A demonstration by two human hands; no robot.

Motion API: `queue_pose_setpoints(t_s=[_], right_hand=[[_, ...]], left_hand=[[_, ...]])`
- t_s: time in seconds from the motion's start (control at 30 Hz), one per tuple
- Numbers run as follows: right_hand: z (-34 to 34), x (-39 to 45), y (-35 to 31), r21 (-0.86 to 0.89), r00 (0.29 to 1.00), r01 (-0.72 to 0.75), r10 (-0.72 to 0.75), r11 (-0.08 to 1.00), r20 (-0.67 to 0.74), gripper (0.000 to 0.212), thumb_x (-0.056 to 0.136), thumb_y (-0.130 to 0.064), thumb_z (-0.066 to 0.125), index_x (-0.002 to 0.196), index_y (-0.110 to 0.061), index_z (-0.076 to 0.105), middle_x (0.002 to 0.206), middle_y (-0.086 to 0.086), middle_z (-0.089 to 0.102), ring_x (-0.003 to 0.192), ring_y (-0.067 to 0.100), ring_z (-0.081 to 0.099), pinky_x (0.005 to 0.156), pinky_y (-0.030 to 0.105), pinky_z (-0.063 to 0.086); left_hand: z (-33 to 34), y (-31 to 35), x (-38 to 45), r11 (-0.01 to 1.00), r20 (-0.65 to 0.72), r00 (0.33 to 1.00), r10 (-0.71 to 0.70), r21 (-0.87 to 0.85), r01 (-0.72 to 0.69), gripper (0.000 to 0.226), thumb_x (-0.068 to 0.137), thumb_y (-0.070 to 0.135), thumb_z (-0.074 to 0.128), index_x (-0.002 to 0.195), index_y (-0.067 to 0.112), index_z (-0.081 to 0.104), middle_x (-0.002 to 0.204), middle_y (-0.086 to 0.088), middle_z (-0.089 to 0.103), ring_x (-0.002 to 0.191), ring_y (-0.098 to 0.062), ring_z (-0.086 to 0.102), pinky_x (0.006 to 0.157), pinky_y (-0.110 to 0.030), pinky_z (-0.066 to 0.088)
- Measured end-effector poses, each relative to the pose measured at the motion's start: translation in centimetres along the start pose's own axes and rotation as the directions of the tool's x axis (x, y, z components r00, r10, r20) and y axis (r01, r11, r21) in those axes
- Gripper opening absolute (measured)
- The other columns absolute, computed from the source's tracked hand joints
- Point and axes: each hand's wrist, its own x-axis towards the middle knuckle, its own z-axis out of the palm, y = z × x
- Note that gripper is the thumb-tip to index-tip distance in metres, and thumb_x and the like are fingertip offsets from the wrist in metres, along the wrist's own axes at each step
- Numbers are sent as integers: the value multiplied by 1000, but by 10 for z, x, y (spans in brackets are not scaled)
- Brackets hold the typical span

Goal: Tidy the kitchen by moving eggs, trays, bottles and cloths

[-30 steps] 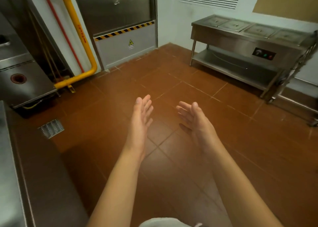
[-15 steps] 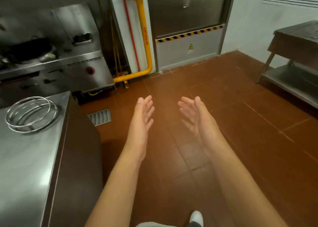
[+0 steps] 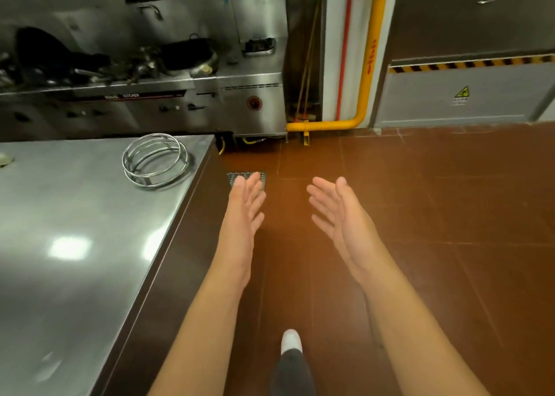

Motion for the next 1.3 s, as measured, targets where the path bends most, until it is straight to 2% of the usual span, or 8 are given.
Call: queue_pose_setpoints(t_s=[0.2,0.4,0.6,0.83,0.97,1.07,1.2,1.3], right_hand=[[9,77,-5,-45,1000,-18,18,999,-6,57,101,-55,25,146,-25,45,147,-7,51,136,10,45,116,38,34],[10,169,-32,-99,995,-4,-6,995,-97,58,102,-54,24,148,-24,43,149,-6,49,138,11,44,118,40,32],[22,233,-52,-79,988,17,-29,997,-150,59,100,-54,25,148,-24,42,149,-5,49,138,13,44,118,42,31],[50,301,-54,-102,997,0,-8,995,-73,61,98,-58,26,147,-26,44,148,-7,50,136,11,45,118,42,32],[62,339,-55,-104,1000,-5,1,995,-29,71,90,-65,29,147,-26,44,148,-7,50,136,11,46,117,41,33],[62,374,-55,-86,1000,-18,17,996,-7,62,98,-59,27,147,-25,43,148,-6,50,136,11,46,118,43,33],[58,428,-59,-84,999,-21,24,996,36,70,90,-65,29,146,-27,44,148,-7,50,135,11,46,117,42,33],[53,482,-65,-67,997,-10,14,998,70,59,99,-57,26,146,-26,45,147,-6,51,134,10,48,116,41,35]], left_hand=[[-10,-9,85,999,-21,1000,-3,-48,2,61,101,62,22,149,31,43,152,10,48,136,-5,47,120,-43,31],[-1,0,201,997,54,998,10,-80,-6,61,102,63,22,149,32,43,153,8,46,137,-8,46,120,-46,31],[0,20,274,997,127,991,40,-66,-31,62,101,62,20,152,32,39,154,10,44,138,-7,45,120,-44,30],[-25,24,323,997,67,997,36,-77,-31,62,101,59,20,152,30,38,155,8,44,139,-7,45,121,-44,29],[-27,24,353,998,31,999,31,-56,-30,63,100,62,22,152,30,39,155,8,44,139,-8,44,121,-45,29],[-26,26,381,998,12,1000,18,-58,-17,70,93,69,27,151,32,40,154,8,45,139,-7,44,121,-44,28],[-20,28,428,999,-38,999,18,-40,-19,72,90,71,27,150,34,42,153,9,46,138,-6,45,121,-45,28],[-9,35,473,999,-77,997,16,-26,-18,75,87,71,29,150,32,42,154,8,46,138,-7,45,121,-44,28]])
